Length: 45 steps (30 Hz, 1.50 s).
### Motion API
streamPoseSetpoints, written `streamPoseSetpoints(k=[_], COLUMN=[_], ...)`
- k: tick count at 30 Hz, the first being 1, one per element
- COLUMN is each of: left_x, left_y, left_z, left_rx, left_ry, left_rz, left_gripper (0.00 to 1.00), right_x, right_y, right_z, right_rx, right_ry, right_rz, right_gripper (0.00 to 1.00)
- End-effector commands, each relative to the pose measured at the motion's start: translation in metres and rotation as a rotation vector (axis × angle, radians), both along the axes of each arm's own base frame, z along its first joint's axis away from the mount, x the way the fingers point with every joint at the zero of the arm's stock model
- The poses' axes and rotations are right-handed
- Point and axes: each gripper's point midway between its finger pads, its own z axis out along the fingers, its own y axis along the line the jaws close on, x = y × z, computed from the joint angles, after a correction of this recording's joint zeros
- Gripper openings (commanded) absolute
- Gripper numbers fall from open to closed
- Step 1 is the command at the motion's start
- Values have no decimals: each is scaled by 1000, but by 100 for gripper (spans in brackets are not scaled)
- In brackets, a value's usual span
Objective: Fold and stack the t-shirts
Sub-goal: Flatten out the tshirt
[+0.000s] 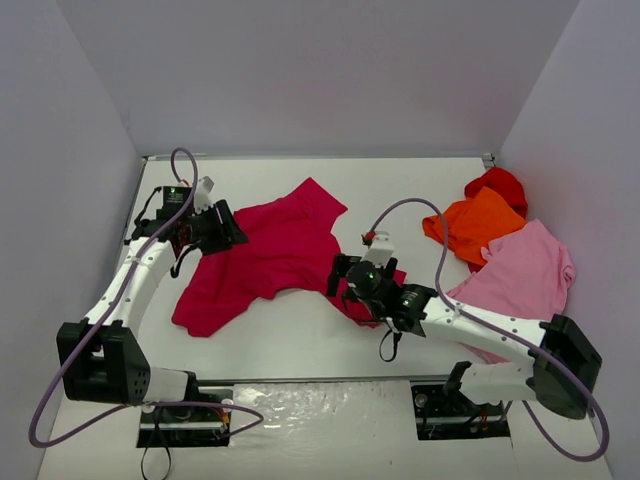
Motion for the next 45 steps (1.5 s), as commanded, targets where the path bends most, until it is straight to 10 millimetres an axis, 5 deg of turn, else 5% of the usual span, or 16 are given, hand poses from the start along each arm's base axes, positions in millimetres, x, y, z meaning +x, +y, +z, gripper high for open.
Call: streamPoseSetpoints(k=[1, 6, 8, 12, 22, 26, 29, 32, 34, 40, 43, 45], left_x=[9, 6, 7, 5, 3, 3, 2, 2, 2, 0, -1, -2], left_y=[-9, -15, -15, -15, -13, -13, -11, -12, -12, -7, -10, -16], left_z=[35, 22, 16, 15, 23, 28, 26, 24, 22, 6, -11, -16], left_rx=[-47, -72, -73, -68, -62, -58, -53, -53, -53, -30, -38, -71], left_ry=[-96, -28, -3, 4, -17, -37, -32, -21, -14, 60, 135, 169], left_rz=[-24, -42, -44, -44, -44, -44, -40, -41, -42, -18, -24, -36], left_gripper=[48, 48, 47, 47, 48, 48, 48, 48, 47, 48, 47, 47], right_x=[21, 41, 57, 72, 155, 177, 177, 176, 175, 172, 171, 173], right_y=[6, 25, 31, 61, 29, 19, 16, 20, 21, 25, 24, 21], right_z=[-1, 0, 12, 0, -28, -55, -83, -101, -111, -116, -113, -111], right_rx=[-118, -300, -273, -169, -72, -89, -113, -110, -115, -110, -118, -140], right_ry=[-12, -72, -102, -44, 68, 110, 159, 184, 203, 226, 227, 215], right_rz=[-59, 53, -4, 138, 42, 41, 30, 38, 47, 62, 70, 75], right_gripper=[100, 100, 100, 100, 95, 81, 67, 40, 35, 34, 5, 0])
